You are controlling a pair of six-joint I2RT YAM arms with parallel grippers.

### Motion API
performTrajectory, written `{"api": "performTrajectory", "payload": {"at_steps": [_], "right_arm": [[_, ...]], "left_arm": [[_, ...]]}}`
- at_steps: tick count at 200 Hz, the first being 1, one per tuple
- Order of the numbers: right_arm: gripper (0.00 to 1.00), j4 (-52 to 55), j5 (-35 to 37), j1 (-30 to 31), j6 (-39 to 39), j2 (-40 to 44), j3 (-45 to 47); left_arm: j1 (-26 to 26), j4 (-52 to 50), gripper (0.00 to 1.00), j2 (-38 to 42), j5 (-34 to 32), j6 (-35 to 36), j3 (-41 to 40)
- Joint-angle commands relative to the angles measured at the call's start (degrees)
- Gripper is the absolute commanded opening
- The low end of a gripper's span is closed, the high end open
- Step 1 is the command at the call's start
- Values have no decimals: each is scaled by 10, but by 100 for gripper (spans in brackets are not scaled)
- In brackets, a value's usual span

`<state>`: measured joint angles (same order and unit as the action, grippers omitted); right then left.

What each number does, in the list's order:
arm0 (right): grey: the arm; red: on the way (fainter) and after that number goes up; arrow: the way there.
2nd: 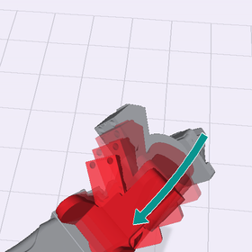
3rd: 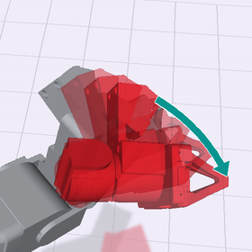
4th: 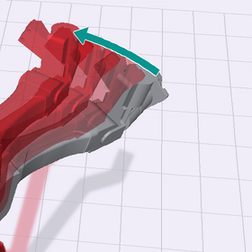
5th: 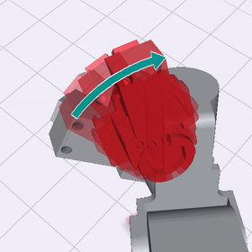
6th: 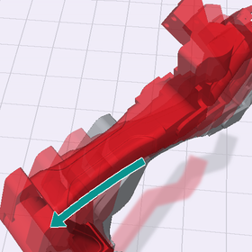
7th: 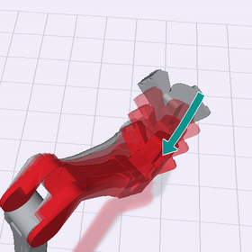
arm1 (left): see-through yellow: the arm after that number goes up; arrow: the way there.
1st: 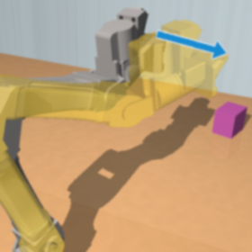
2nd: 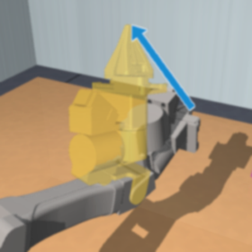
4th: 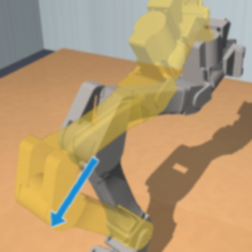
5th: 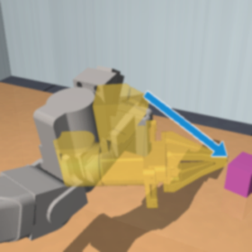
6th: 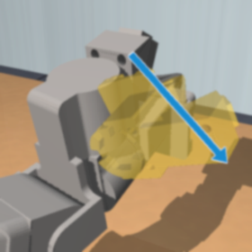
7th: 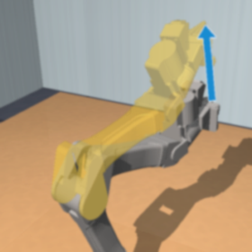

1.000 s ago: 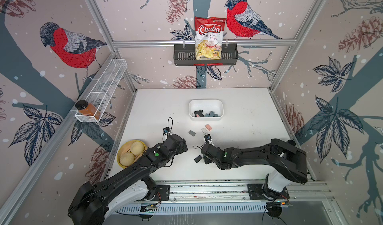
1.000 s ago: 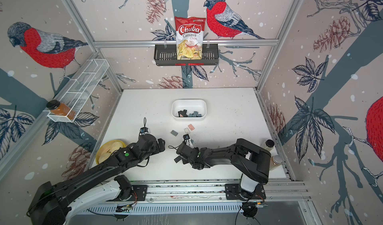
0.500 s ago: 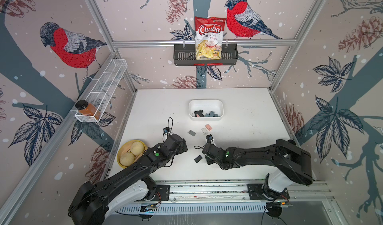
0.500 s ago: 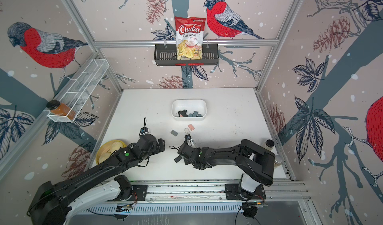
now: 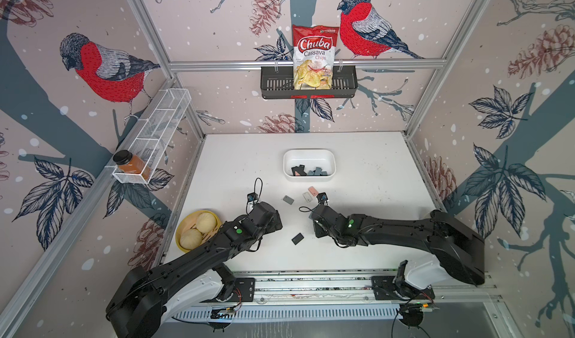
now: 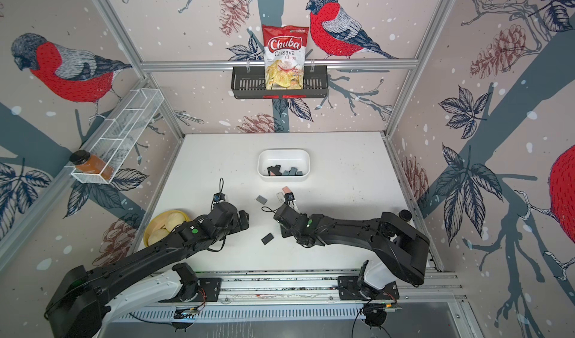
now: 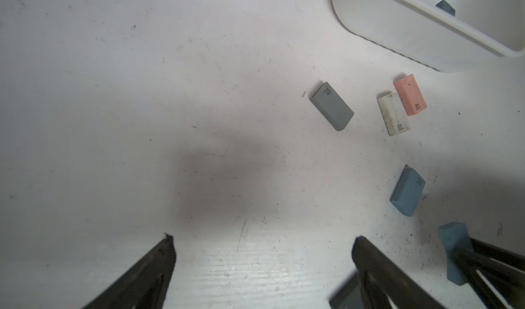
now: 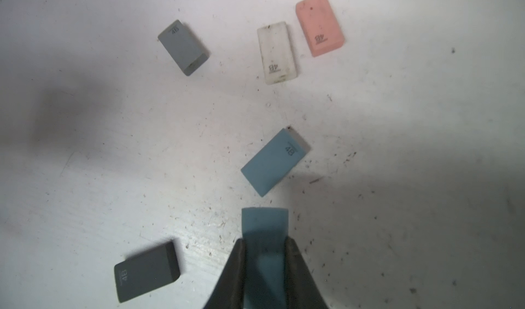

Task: Put the eraser in the storage box
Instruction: Pick up the eraser from the center of the board, then place the eraser in the storage box.

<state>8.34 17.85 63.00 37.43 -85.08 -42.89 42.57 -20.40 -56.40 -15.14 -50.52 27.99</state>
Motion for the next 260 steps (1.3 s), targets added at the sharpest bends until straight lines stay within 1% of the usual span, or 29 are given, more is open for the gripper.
{"api": "performTrajectory", "payload": {"at_steps": [1,38,65,113,157,205,234,260], "right_arm": [[21,15,-8,-16,-22,15,-11],[21,22,-25,-58,-49,30,-31],[21,29,-40,-87,-71,27,-59],[21,43,-68,-139,-106,3,-136],[22,56,-107,-186,-125,-57,-220],[23,65,-167,-244,-130,-128,-295],[24,82,-198,-266,-130,-185,-346],[24,99,-207,-274,-135,-234,-387]], "left_arm": [[1,33,97,-5,14,9,-7],[5,51,97,-16,29,7,-17],[14,71,97,-25,39,-1,-28],[60,87,97,-81,28,-14,-14],[94,90,97,-104,16,-1,4],[119,118,96,-103,26,37,-3],[136,121,96,-106,19,66,-3],[148,128,96,-116,19,78,-7]]}}
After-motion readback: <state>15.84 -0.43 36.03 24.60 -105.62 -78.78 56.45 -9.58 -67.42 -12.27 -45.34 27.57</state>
